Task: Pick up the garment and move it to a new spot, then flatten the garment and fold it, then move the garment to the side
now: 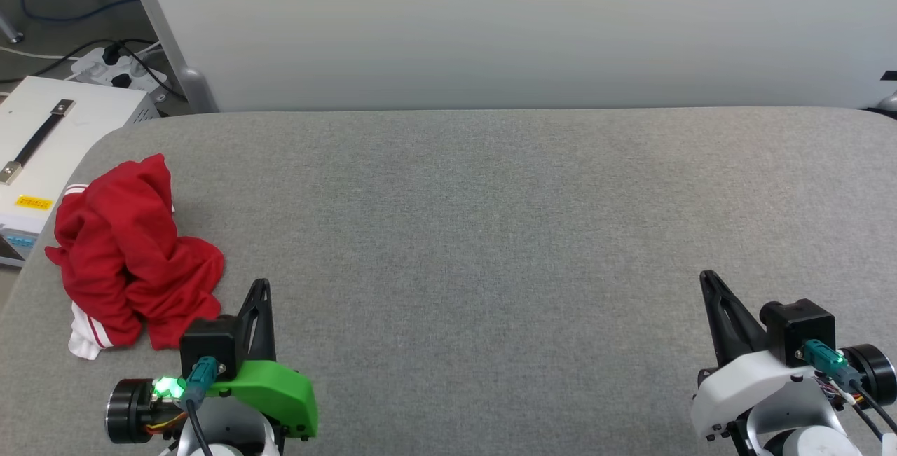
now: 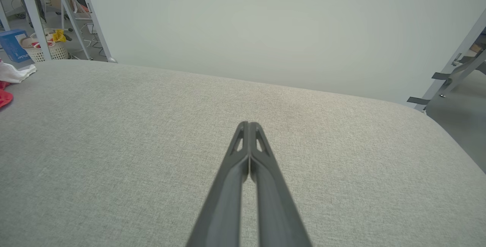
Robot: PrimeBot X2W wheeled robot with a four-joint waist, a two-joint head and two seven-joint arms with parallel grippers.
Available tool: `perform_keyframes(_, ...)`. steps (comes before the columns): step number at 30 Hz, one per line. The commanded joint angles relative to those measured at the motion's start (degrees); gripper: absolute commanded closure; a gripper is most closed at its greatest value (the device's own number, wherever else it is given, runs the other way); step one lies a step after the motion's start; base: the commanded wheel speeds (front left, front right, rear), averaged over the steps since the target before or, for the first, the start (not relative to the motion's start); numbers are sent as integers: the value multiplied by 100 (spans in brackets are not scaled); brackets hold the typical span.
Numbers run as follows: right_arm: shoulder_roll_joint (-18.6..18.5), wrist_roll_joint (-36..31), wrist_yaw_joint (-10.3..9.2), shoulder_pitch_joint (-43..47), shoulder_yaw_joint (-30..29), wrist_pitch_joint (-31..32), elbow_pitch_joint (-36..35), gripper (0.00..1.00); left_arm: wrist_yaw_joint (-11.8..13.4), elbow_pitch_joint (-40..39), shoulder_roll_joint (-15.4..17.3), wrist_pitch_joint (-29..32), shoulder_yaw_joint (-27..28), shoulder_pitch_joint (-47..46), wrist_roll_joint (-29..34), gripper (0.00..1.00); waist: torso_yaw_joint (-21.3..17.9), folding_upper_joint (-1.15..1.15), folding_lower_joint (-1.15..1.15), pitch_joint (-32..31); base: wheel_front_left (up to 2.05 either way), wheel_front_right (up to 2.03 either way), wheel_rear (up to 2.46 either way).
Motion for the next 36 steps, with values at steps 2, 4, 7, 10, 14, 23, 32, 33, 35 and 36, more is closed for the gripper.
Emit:
perform_keyframes(2,-1,-57,-4,-94,3,16,4,100,24,-14,-27,-5,8,-100,54,100,0,0,0,0,0,0,0)
perform_keyframes(4,-1,-57,-4,-94,3,16,4,100,24,-14,-27,-5,8,-100,54,100,0,0,0,0,0,0,0)
perform_keyframes(7,-1,-57,-4,-94,3,16,4,100,24,-14,-27,-5,8,-100,54,100,0,0,0,0,0,0,0)
perform_keyframes(10,-1,-57,-4,-94,3,16,4,100,24,-14,-27,-5,8,-100,54,100,0,0,0,0,0,0,0)
perform_keyframes(14,-1,-57,-4,-94,3,16,4,100,24,-14,-27,-5,8,-100,54,100,0,0,0,0,0,0,0)
perform_keyframes(23,-1,-57,-4,-94,3,16,4,100,24,-14,-27,-5,8,-100,54,100,0,0,0,0,0,0,0)
perform_keyframes(32,-1,-57,-4,-94,3,16,4,100,24,-14,-27,-5,8,-100,54,100,0,0,0,0,0,0,0)
perform_keyframes(33,-1,-57,-4,-94,3,16,4,100,24,-14,-27,-5,8,-100,54,100,0,0,0,0,0,0,0)
perform_keyframes(35,-1,-57,-4,-94,3,16,4,100,24,-14,-27,-5,8,-100,54,100,0,0,0,0,0,0,0)
perform_keyframes(36,-1,-57,-4,-94,3,16,4,100,24,-14,-27,-5,8,-100,54,100,0,0,0,0,0,0,0)
